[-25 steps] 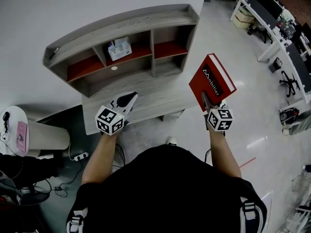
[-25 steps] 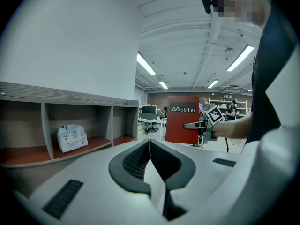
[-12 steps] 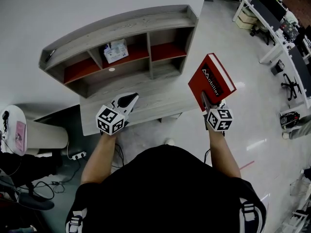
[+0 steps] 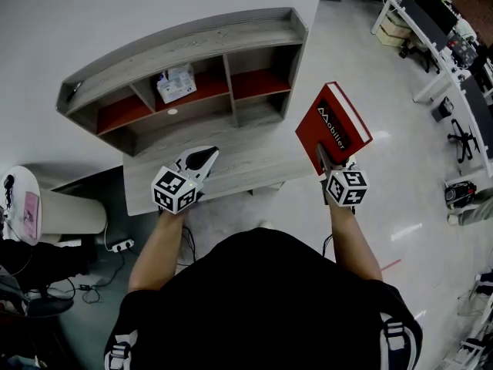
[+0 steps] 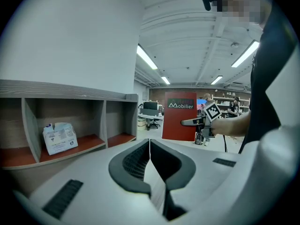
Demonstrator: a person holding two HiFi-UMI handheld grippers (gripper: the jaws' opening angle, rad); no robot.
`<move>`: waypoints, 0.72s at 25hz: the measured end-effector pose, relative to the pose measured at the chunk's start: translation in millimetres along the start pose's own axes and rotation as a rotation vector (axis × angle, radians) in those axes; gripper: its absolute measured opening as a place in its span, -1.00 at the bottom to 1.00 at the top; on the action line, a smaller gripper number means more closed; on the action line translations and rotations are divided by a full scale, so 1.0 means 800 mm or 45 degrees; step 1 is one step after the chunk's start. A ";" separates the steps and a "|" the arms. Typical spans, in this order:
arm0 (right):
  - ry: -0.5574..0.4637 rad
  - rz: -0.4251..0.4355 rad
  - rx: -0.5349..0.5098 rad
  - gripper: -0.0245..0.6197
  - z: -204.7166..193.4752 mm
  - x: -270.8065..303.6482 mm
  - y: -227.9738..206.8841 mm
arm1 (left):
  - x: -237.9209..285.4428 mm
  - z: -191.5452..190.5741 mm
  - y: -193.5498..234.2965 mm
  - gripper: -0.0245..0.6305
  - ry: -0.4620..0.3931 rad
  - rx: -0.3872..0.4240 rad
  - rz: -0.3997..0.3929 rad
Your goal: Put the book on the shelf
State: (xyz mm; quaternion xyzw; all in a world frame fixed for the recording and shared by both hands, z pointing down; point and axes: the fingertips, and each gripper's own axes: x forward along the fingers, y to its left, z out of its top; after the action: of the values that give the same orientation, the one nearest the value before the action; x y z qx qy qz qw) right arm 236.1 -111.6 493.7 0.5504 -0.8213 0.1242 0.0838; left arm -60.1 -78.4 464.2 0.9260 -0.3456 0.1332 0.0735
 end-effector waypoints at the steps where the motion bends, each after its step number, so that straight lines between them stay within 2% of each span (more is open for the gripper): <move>1: -0.001 0.002 -0.002 -0.39 0.002 0.001 -0.004 | 0.004 0.001 -0.001 -0.85 0.001 -0.001 0.002; 18: -0.006 0.037 -0.026 -0.39 0.017 0.035 -0.056 | 0.059 0.020 0.002 -0.85 -0.023 -0.008 0.038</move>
State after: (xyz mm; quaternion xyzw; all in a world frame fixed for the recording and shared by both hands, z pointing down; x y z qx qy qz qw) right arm 266.7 -156.9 493.2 0.5379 -0.8306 0.1157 0.0859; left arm -23.7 -112.4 463.0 0.9217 -0.3603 0.1249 0.0714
